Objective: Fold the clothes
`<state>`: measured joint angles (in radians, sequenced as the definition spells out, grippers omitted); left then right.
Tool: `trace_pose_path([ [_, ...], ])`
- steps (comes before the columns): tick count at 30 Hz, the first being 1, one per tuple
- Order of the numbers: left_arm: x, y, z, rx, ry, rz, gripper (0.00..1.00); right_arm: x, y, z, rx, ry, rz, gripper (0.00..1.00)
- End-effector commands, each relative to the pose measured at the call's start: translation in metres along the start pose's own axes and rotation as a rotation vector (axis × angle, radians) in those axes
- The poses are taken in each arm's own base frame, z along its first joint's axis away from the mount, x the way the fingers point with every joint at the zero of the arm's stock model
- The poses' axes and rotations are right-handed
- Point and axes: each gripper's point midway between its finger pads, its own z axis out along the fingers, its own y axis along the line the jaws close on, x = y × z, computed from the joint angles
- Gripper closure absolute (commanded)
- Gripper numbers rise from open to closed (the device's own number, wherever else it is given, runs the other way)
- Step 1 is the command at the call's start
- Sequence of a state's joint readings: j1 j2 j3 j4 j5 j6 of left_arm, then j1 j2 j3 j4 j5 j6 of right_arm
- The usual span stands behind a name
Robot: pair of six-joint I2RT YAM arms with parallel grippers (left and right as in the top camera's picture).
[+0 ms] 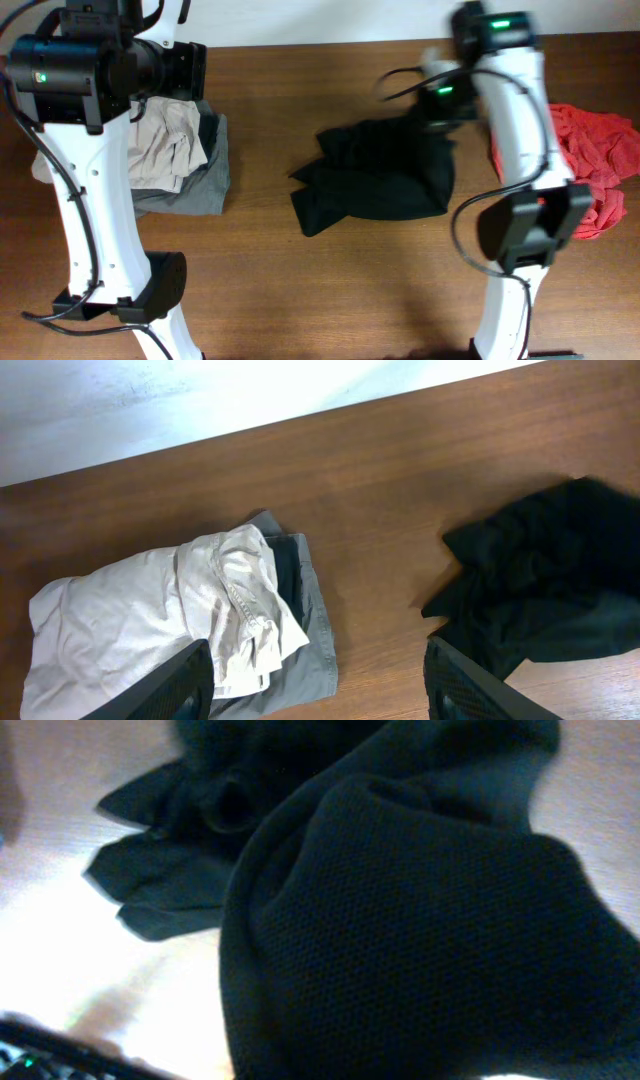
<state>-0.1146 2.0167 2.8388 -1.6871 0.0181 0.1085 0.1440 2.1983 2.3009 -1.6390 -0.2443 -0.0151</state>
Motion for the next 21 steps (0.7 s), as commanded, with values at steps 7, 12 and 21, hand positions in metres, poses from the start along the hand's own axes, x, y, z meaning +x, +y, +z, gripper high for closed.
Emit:
trace_pose_path([
  [7, -0.003, 0.008, -0.027, -0.044, -0.059, -0.014, 0.33, 0.019, 0.118, 0.09, -0.001, 0.091, -0.165, 0.74],
  [12, -0.003, 0.008, -0.027, -0.043, -0.059, -0.014, 0.33, 0.042, 0.148, 0.113, 0.02, 0.133, -0.276, 0.57],
  [21, -0.005, 0.008, -0.027, -0.044, -0.066, -0.014, 0.33, 0.025, 0.156, 0.046, -0.022, -0.045, -0.297, 0.32],
])
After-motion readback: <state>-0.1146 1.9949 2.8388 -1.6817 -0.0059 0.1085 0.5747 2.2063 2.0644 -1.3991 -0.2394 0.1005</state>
